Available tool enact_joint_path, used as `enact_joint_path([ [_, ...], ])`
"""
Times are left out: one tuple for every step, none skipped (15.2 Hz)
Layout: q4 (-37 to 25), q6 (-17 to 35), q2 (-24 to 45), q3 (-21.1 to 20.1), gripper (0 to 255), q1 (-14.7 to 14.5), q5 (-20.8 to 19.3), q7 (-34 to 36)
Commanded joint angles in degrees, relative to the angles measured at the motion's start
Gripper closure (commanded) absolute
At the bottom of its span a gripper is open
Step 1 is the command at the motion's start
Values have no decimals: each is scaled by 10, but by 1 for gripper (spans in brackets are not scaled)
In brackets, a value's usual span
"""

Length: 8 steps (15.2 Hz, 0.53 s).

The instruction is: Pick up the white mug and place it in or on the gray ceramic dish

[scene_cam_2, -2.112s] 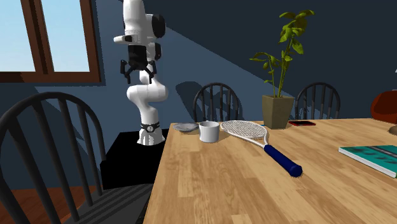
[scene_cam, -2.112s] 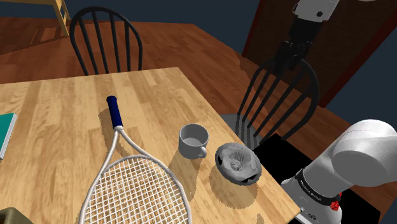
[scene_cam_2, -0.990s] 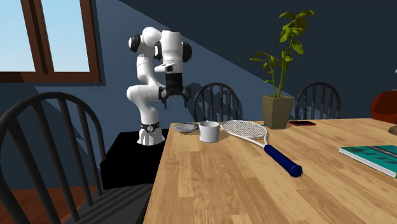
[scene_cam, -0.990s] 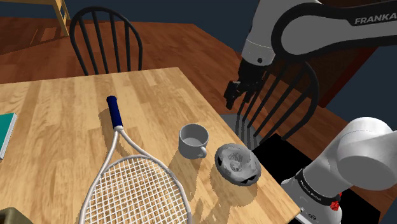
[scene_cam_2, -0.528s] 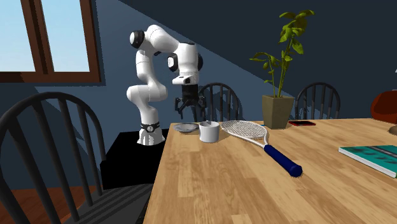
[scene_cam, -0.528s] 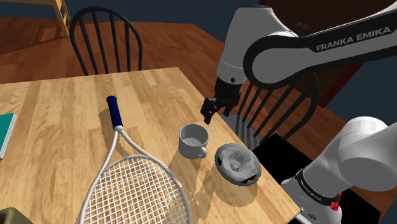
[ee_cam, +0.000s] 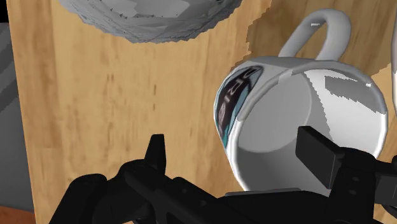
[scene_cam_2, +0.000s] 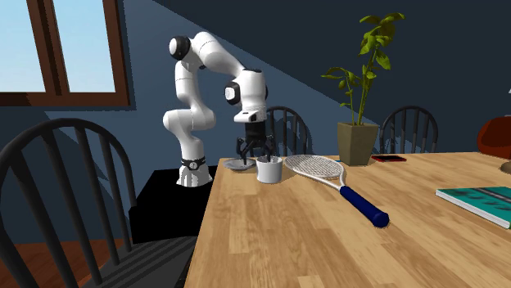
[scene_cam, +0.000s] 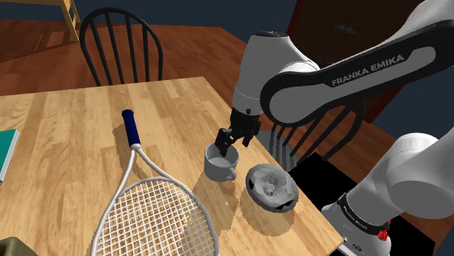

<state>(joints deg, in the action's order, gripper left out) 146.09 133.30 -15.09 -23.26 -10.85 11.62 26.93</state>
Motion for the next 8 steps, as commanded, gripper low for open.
enact_joint_path([
  [7, 20, 13, -4, 0, 0, -2, 3],
  [11, 34, 23, -6, 0, 1, -4, 5],
  [11, 34, 23, -6, 0, 1, -4, 5],
  [11, 34, 23, -6, 0, 1, -4, 5],
  [11, 34, 23, -6, 0, 1, -4, 5],
  [11, 34, 23, -6, 0, 1, -4, 5],
  [11, 34, 23, -6, 0, 1, -4, 5],
  [11, 34, 23, -6, 0, 1, -4, 5],
])
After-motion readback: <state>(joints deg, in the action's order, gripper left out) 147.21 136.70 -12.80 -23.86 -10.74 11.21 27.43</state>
